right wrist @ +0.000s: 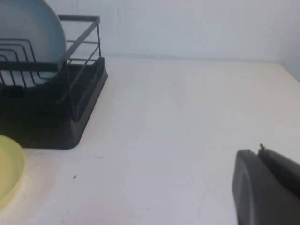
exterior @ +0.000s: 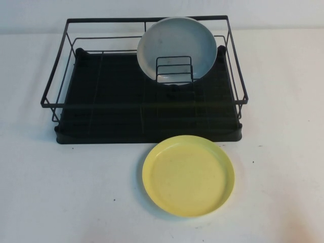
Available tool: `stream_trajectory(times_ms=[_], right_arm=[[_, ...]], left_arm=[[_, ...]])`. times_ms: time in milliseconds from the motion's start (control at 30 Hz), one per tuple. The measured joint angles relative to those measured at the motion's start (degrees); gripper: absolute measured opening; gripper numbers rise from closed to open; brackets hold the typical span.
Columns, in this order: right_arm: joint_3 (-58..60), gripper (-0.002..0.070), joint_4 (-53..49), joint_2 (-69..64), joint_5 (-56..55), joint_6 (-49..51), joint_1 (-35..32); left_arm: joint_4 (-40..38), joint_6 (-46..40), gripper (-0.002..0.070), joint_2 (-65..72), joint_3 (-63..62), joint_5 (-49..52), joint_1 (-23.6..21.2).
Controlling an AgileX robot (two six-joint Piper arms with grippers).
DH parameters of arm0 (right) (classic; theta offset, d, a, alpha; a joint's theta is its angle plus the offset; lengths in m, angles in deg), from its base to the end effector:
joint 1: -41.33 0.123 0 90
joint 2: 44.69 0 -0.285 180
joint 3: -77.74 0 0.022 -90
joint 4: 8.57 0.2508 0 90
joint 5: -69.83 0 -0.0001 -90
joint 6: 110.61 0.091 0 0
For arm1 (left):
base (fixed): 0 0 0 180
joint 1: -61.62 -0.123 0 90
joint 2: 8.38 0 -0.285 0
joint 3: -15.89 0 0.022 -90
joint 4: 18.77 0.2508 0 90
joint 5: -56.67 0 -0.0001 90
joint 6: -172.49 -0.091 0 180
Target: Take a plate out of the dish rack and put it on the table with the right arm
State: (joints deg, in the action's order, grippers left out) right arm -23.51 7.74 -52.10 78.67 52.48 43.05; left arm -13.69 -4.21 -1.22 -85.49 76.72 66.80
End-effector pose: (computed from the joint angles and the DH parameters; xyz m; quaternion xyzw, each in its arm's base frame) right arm 0.0566 0.0057 0.1910 -0.0307 0.7345 0.0214 0.6775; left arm 0.0533 -0.0020 0.1741 0.0371 0.7965 -0.0074 0.6035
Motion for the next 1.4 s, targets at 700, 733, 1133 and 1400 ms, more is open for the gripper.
stream_trajectory(times_ms=[700, 733, 1133, 1400], right_arm=[[0.19, -0.0018, 0.00, 0.09, 11.99, -0.41, -0.34], [0.19, -0.0018, 0.00, 0.09, 11.99, -0.41, -0.34], [0.19, -0.0018, 0.11, 0.09, 11.99, -0.41, -0.34], [0.19, -0.0018, 0.11, 0.12, 11.99, -0.41, -0.34]], left_arm=[[0.00, 0.00, -0.0004, 0.00, 0.00, 0.00, 0.00], [0.00, 0.00, -0.0004, 0.00, 0.00, 0.00, 0.00], [0.00, 0.00, -0.0004, 0.00, 0.00, 0.00, 0.00], [0.00, 0.00, -0.0004, 0.00, 0.00, 0.00, 0.00]])
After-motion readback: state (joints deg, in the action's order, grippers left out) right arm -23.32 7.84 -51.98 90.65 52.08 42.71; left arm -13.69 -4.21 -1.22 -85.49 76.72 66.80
